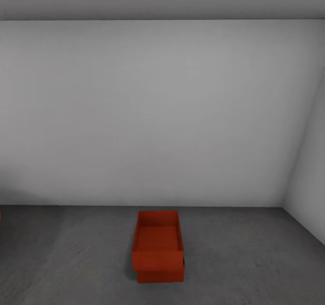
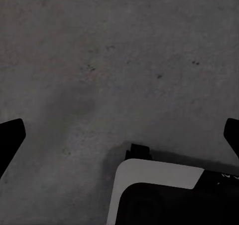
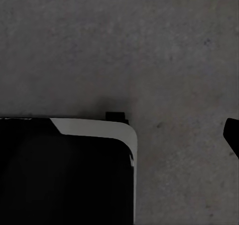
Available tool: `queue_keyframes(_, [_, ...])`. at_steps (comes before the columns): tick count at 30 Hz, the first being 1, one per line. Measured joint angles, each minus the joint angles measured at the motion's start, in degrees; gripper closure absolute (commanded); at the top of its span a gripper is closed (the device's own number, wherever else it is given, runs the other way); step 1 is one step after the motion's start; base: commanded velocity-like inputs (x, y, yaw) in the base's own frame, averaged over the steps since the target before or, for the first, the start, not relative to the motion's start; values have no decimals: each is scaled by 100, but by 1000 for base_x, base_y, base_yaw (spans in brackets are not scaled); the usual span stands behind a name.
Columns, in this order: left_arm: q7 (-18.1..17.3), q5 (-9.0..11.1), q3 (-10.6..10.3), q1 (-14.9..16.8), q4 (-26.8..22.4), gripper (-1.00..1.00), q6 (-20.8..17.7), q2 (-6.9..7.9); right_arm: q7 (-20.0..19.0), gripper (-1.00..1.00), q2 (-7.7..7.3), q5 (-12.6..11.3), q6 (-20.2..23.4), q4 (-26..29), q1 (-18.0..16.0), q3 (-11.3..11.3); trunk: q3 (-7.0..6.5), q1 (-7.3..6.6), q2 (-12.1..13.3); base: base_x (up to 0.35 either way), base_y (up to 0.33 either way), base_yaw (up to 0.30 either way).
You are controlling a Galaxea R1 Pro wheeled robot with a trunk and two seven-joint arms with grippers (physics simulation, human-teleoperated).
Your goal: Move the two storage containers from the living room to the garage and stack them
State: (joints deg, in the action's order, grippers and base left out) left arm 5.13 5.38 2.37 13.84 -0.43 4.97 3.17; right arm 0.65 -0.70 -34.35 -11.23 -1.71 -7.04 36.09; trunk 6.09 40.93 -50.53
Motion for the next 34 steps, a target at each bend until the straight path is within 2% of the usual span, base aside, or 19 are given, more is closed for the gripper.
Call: queue_keyframes(34, [0, 0, -6, 0, -6, -100, 0, 0, 62, -100, 14, -24, 65, 9, -2, -34, 0, 0, 0, 0, 0, 0])
